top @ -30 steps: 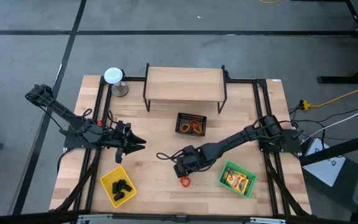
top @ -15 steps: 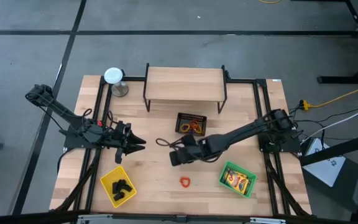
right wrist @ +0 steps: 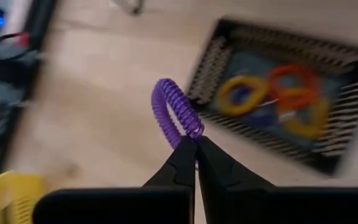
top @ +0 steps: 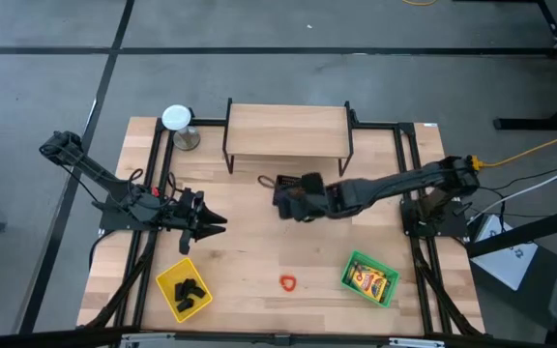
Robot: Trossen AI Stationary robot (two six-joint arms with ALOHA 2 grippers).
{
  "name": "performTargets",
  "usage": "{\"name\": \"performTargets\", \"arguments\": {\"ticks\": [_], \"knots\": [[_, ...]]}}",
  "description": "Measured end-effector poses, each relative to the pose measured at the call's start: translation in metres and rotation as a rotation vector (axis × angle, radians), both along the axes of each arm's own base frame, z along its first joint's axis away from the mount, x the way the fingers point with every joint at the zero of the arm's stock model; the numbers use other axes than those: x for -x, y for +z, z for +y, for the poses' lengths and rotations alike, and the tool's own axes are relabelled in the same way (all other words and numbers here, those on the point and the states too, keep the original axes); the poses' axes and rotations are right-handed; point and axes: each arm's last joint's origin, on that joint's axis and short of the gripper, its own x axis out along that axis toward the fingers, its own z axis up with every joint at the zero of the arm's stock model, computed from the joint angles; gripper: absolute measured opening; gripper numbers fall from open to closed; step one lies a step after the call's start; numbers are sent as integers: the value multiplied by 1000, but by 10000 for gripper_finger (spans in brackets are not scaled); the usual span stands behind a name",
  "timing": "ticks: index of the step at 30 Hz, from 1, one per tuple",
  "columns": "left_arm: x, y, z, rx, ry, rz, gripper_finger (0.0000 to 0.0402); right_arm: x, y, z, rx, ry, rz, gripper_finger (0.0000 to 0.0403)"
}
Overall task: Pick & Place Office Desk Supplies
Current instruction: Put the purple spring keychain into the black basket
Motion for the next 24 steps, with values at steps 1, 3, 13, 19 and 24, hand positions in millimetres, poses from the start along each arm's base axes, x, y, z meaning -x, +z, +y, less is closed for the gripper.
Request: {"name": "performTargets", "arguments": {"ticks": [1, 3, 13, 19, 24], "knots": [[0, 0, 0, 0, -2, 0, 127, 4, 1, -5, 9, -9, 32, 1], [-1, -1, -1, -3, -14, 6, 127, 12, 1, -15, 28, -17, 115, 1], [-23, -18, 2, -15, -40, 107, 127, 21, -23, -49, -17, 25, 275, 1], [-36, -21, 3, 12, -69, 83, 127, 20, -52, -64, -63, 32, 200, 1], [-44, -22, 6, 26, -78, 67, 127, 24, -68, -72, -96, 6, 183, 2]]}}
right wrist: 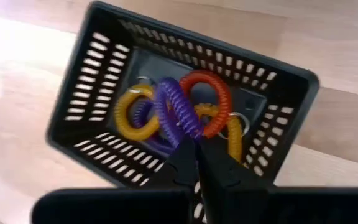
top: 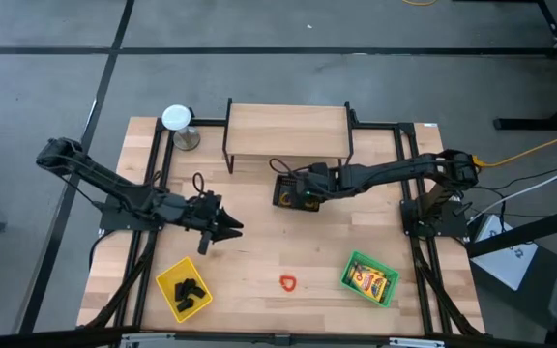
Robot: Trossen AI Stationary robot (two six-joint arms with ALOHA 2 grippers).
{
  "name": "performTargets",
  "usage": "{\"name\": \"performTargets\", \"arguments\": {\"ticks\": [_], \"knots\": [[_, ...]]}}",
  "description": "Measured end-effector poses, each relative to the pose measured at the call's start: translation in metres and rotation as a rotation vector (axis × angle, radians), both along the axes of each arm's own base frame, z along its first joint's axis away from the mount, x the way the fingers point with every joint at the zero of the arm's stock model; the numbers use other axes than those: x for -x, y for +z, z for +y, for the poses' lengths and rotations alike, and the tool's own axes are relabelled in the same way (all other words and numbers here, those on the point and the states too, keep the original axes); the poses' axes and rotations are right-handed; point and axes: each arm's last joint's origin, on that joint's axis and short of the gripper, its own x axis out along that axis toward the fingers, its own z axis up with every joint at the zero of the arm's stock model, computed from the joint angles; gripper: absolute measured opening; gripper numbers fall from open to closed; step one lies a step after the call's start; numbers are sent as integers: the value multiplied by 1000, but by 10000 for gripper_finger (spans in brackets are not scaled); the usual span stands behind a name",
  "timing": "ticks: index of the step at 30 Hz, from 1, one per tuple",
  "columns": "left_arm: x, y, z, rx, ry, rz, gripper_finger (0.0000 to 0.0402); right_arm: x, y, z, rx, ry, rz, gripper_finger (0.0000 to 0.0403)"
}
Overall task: Pick & Place Office Desk Supplies
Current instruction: Put the purple spring keychain into the black basket, then put the orange spring keychain into the black basket
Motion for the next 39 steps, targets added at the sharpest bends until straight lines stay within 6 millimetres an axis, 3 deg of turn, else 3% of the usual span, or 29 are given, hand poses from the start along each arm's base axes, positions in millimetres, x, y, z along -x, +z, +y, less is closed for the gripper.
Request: {"name": "performTargets", "arguments": {"ticks": [4, 12, 16, 21, 28, 34, 39], "knots": [[-2, -1, 3, 4, 15, 4, 127, 0, -1, -1, -17, 28, 4, 36], [-5, -1, 12, 7, 63, 2, 127, 0, -1, -2, -9, 19, -3, 184], [-6, -1, 15, 7, 78, 2, 127, -1, 6, -2, -3, 20, -43, 224], [-10, -2, 17, 22, 47, 6, 127, 5, 28, -4, 91, 17, -118, 233], [-30, -19, 19, 36, -10, 63, 127, 31, 93, -8, 298, -23, -339, 217], [-71, -27, 13, 1, -113, 164, 127, 69, 144, -7, 402, -58, -507, 215], [-113, -36, 3, -114, -144, 366, 127, 89, 162, 1, 445, -55, -560, 215]]}}
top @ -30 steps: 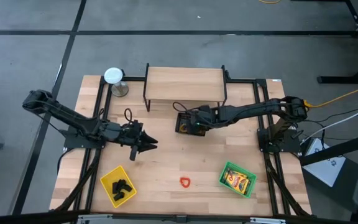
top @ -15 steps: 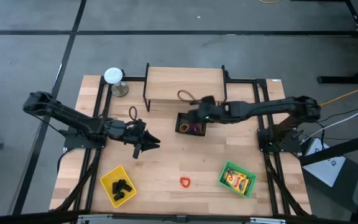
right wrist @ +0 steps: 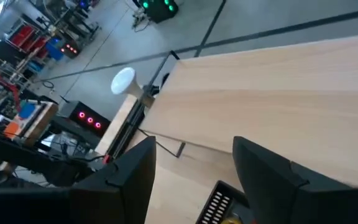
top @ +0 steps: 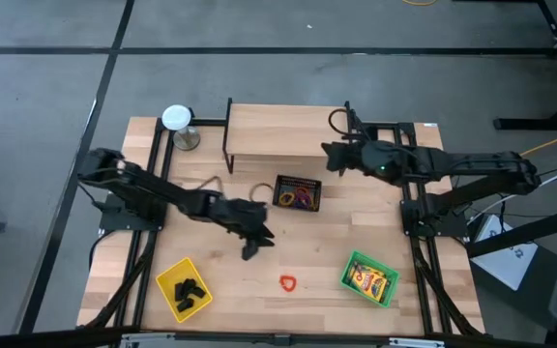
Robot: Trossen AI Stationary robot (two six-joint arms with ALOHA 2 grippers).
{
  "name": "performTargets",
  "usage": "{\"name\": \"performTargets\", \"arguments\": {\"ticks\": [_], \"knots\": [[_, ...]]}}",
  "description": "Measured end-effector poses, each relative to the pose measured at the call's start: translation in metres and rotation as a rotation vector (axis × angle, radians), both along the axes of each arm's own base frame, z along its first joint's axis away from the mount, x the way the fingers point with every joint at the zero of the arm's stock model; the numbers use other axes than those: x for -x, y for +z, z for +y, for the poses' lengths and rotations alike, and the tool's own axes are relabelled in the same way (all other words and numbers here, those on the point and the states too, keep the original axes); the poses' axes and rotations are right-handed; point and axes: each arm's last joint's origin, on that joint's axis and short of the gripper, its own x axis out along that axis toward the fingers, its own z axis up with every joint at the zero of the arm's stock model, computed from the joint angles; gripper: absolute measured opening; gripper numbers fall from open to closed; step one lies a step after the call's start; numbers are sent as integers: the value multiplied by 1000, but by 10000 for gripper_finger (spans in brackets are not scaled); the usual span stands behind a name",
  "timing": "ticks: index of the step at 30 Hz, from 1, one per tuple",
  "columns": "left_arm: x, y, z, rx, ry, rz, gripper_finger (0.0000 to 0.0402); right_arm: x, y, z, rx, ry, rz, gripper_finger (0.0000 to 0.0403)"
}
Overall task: Pick & Place Office Desk Supplies
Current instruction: Put the orange spring keychain into the black basket
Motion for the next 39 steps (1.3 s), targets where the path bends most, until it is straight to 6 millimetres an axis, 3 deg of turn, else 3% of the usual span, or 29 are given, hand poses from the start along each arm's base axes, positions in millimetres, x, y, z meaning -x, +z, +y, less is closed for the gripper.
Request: {"name": "performTargets", "arguments": {"ticks": [9, 15, 20, 29, 39], "knots": [[-63, 11, -41, -291, -248, 174, 127, 11, -4, 3, 0, 36, 96, 215], [-89, 15, -79, -413, -392, 189, 127, 11, -5, 3, 4, 70, 122, 215], [-107, 9, -92, -390, -309, 220, 127, 11, -5, 4, 18, 120, 145, 215], [-120, -21, -91, -424, -213, 451, 127, 10, -6, 7, 41, 244, 188, 215], [-114, -20, -109, -356, -277, 446, 127, 9, -5, 7, 52, 255, 189, 215]]}}
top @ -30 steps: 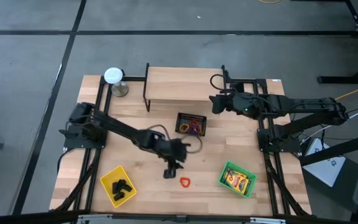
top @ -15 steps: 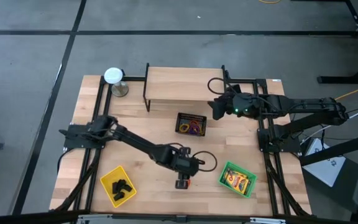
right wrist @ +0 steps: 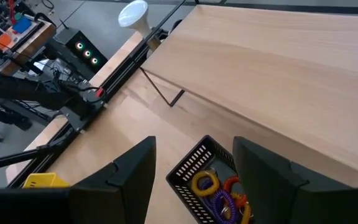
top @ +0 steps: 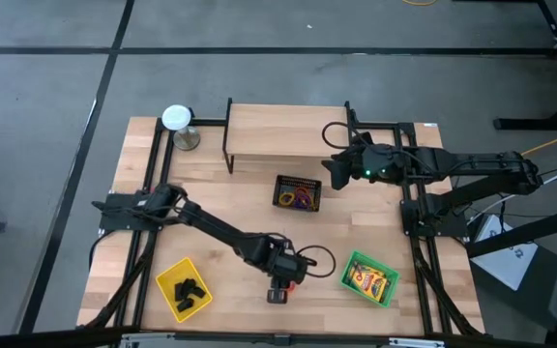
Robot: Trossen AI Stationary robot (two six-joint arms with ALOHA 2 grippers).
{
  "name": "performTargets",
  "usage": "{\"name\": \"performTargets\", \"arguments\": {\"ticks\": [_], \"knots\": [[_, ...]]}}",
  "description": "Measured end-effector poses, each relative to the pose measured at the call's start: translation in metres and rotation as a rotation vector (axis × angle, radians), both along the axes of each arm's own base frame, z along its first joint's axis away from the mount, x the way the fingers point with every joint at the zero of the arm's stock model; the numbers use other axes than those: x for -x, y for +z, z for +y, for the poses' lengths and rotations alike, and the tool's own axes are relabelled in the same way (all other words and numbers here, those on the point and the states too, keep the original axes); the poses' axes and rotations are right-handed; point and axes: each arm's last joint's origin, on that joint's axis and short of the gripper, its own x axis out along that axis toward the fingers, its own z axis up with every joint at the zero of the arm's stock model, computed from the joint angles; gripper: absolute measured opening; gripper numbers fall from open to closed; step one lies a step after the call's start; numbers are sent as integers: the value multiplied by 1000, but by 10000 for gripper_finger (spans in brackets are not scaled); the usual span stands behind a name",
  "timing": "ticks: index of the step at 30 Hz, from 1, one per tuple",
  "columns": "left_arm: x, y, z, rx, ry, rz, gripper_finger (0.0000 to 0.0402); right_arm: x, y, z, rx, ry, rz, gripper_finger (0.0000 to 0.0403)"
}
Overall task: Pick & Place Office Desk Supplies
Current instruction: Put the orange spring keychain into the black basket
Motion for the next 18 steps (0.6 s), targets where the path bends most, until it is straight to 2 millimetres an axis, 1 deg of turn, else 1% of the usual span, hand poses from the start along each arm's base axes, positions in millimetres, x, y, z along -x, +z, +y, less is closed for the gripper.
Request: {"name": "performTargets", "arguments": {"ticks": [11, 15, 18], "knots": [[4, 0, -9, 10, -29, 6, 127, 0, 1, 0, -18, -14, -17, 215], [7, 0, -8, -17, -24, 21, 127, -1, 2, 0, -20, -15, -30, 215], [7, -1, -6, -70, -6, 15, 127, -1, 2, 0, -20, -17, -36, 215]]}}
